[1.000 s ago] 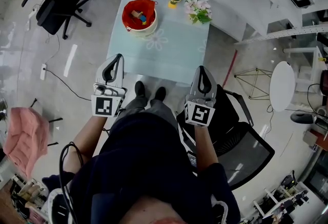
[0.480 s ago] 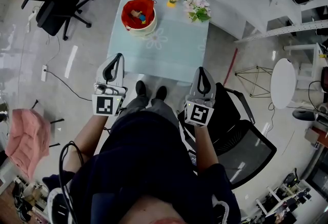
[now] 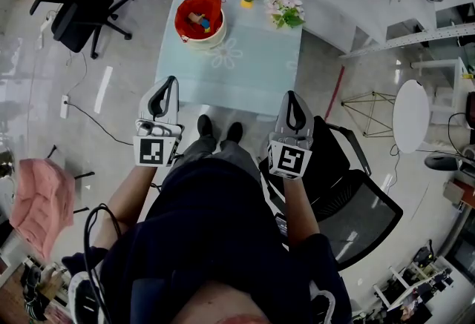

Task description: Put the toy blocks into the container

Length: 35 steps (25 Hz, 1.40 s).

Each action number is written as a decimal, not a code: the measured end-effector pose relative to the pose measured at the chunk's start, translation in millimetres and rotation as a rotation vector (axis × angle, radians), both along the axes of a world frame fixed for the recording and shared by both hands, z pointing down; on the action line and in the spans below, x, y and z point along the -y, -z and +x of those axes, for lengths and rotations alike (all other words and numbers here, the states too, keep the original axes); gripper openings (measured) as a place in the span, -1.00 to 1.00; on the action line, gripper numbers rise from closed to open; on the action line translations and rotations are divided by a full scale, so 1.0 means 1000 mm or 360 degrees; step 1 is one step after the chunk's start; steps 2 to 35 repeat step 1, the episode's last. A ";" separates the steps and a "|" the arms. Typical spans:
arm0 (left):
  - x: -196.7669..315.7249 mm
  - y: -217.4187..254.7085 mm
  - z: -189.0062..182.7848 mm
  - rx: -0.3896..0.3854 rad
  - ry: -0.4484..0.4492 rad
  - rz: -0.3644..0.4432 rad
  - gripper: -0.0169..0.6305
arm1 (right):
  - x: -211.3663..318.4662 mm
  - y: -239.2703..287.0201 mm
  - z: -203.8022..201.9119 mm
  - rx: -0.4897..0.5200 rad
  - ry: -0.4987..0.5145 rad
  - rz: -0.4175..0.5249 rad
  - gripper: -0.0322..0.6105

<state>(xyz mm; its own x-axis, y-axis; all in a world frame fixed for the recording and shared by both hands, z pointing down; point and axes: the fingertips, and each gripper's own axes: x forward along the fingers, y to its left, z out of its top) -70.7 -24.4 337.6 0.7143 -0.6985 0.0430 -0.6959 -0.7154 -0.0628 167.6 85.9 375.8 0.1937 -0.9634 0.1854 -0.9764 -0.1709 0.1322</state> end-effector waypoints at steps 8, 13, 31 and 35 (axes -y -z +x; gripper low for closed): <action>0.000 0.001 -0.001 -0.0015 0.0007 0.0006 -0.94 | 0.001 0.001 0.000 -0.0003 0.0003 -0.0002 -0.91; 0.000 0.001 -0.001 -0.0015 0.0007 0.0006 -0.94 | 0.001 0.001 0.000 -0.0003 0.0003 -0.0002 -0.91; 0.000 0.001 -0.001 -0.0015 0.0007 0.0006 -0.94 | 0.001 0.001 0.000 -0.0003 0.0003 -0.0002 -0.91; 0.000 0.001 -0.001 -0.0015 0.0007 0.0006 -0.94 | 0.001 0.001 0.000 -0.0003 0.0003 -0.0002 -0.91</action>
